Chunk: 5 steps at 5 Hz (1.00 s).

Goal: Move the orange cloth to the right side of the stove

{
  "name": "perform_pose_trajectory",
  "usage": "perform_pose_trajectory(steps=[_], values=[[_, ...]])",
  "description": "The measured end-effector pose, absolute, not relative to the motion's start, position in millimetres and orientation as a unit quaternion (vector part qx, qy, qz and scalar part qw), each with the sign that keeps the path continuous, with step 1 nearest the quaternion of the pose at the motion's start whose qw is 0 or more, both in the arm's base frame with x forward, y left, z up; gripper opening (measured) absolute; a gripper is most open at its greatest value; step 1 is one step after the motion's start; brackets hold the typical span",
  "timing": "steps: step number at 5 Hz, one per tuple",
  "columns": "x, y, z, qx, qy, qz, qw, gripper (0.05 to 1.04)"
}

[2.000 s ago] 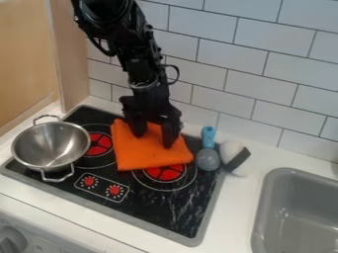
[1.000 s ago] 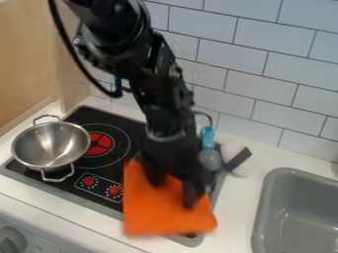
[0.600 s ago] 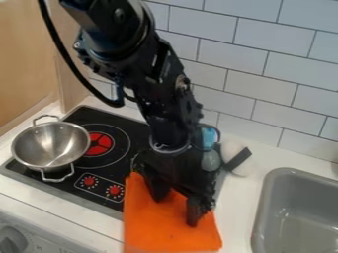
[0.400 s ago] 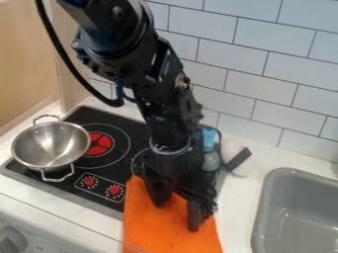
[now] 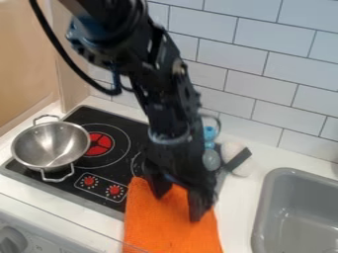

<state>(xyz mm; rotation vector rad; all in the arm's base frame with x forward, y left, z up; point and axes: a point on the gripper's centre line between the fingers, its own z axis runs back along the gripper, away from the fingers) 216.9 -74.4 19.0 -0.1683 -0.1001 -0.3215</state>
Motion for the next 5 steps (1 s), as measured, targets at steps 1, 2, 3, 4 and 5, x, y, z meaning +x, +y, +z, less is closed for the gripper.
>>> perform_pose_trajectory(steps=[1, 2, 3, 4, 5], values=[[223.7, -70.7, 31.7, -0.087, -0.066, -0.152, 0.982, 0.999], [231.7, -69.1, 46.0, -0.088, -0.088, -0.149, 0.981, 0.999], [230.0, -68.7, 58.7, -0.089, -0.100, -0.151, 0.979, 0.999], [233.0, -69.3, 61.5, -0.089, -0.105, -0.152, 0.979, 0.999], [233.0, -69.3, 61.5, -0.089, -0.105, -0.152, 0.979, 0.999]])
